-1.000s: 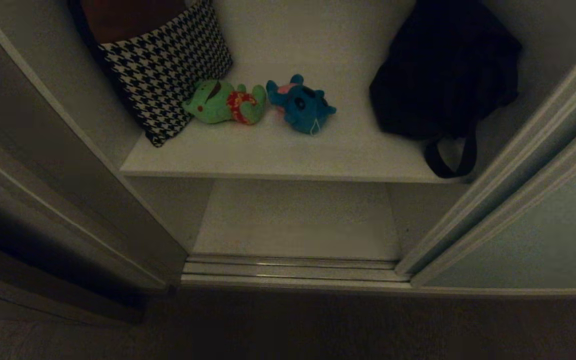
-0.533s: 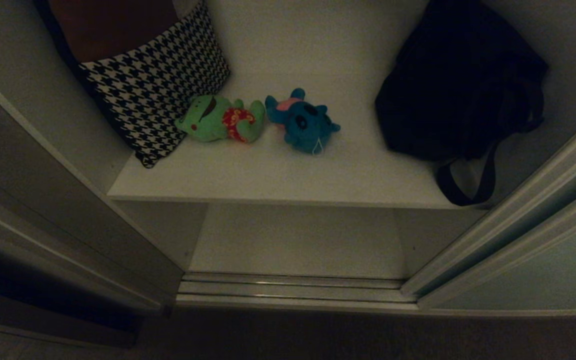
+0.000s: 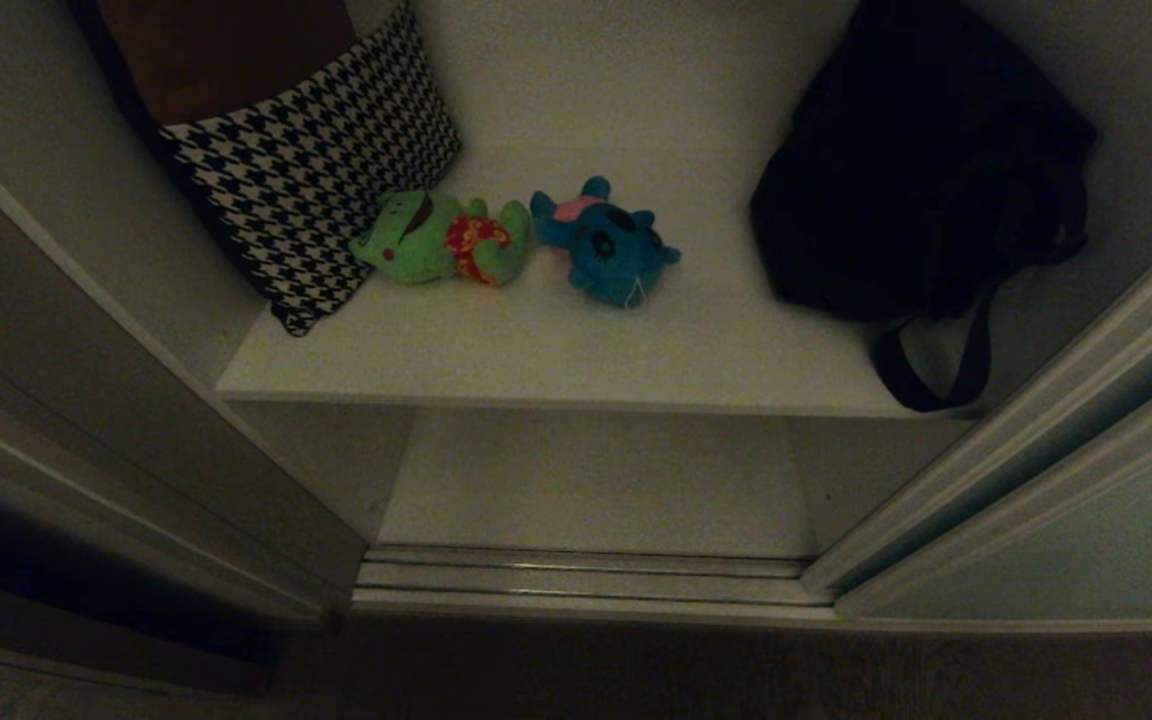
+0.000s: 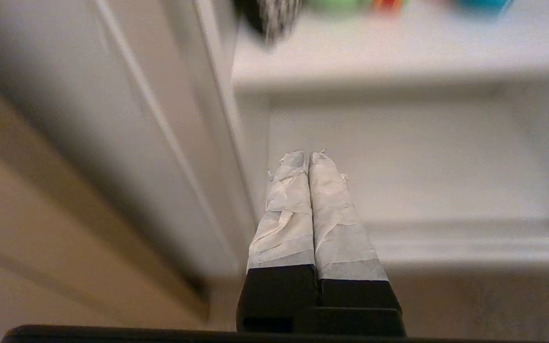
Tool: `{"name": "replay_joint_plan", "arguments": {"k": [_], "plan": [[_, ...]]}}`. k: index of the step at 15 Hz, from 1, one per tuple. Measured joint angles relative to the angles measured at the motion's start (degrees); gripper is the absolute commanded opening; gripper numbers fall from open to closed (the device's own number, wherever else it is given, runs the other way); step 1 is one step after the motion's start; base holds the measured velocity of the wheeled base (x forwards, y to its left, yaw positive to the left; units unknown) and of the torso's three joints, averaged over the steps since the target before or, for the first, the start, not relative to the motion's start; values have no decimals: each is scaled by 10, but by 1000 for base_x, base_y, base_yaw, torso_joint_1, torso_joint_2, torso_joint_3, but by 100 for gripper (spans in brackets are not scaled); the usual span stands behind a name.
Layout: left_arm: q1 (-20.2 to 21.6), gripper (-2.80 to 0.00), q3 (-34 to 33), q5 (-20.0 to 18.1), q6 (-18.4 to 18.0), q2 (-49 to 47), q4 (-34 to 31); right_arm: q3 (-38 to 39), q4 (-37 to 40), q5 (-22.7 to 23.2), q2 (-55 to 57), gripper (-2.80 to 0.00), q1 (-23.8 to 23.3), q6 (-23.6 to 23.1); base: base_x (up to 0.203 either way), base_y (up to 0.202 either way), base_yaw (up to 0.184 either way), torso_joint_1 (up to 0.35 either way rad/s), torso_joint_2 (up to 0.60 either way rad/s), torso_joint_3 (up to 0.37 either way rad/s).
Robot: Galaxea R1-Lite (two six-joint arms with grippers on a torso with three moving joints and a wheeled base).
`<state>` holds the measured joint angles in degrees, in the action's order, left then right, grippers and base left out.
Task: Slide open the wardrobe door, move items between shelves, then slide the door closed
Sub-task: Place the green doll on the lower shelf
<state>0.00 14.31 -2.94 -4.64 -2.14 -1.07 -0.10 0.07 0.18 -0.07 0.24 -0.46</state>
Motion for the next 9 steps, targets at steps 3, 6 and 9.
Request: {"name": "replay_joint_plan", "arguments": {"k": [3,6,9], "plan": [[-1,-280,131,-22,9,-121,2,0,0,0,0,-280,0,0,0,0,0,0,0,0],[-6,-280,291,-56,33,-313,13,0,0,0,0,-280,0,0,0,0,0,0,0,0],[-14,0,470,-93,50,-530,16,0,0,0,0,-280,0,0,0,0,0,0,0,0]]}}
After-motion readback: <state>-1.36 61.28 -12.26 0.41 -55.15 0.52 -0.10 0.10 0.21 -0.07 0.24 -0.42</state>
